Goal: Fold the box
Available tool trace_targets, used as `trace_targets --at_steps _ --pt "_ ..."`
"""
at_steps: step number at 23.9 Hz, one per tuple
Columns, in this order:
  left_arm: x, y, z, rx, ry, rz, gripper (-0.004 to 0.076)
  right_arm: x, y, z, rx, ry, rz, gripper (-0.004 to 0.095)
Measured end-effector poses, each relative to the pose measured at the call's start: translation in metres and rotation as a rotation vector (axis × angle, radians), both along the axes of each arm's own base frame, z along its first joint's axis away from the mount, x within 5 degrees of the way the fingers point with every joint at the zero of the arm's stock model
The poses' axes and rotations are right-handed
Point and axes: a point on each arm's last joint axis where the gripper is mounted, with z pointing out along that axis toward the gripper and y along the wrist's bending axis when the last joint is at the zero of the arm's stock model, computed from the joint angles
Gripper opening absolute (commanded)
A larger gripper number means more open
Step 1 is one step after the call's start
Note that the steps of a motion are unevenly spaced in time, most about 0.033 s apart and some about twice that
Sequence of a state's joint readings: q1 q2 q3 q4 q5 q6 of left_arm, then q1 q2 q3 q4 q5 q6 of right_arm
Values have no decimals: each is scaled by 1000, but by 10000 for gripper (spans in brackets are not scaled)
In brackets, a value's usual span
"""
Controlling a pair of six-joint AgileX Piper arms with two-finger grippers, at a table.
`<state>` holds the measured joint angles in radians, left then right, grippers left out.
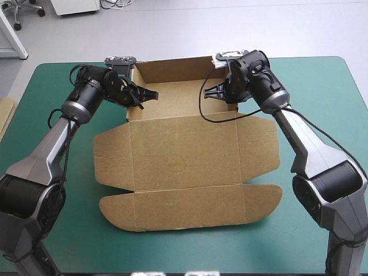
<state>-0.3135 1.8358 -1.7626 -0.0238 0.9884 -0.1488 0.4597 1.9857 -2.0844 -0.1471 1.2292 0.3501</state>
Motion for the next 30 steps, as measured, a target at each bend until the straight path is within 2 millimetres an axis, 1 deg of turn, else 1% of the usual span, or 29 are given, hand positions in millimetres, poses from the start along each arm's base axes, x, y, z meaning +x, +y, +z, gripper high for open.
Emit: trace_targets --at_steps 6,8,9,10,11,15,16,19,20,24,28,30 --pt "12 -5 -13 53 118 -3 -10 3 3 -12 -21 39 16 3" --pt "16 -6 -21 64 158 0 -10 6 5 -18 -32 51 26 3" --pt "20 -7 -31 74 189 1 -10 10 7 -27 -42 70 33 3" --pt "21 -8 -34 77 201 2 -10 12 8 -32 -47 80 36 2" --pt "23 -8 -40 89 213 3 -10 15 10 -42 -54 100 37 2" --pt "27 -7 -47 112 219 5 -10 22 14 -61 -58 141 38 3" --pt "28 -6 -48 125 209 6 -10 26 17 -71 -55 158 38 2" --pt "31 -5 -50 144 191 5 -10 30 21 -83 -45 173 36 2" --pt "33 -5 -54 154 190 5 -10 32 22 -88 -39 181 34 2" --pt "43 -8 -78 165 214 2 -10 38 19 -96 -41 188 29 2" --pt "47 -10 -83 166 216 1 -6 41 17 -100 -30 202 21 6" --pt "47 -10 -84 167 219 1 22 41 17 -99 -30 203 21 33"
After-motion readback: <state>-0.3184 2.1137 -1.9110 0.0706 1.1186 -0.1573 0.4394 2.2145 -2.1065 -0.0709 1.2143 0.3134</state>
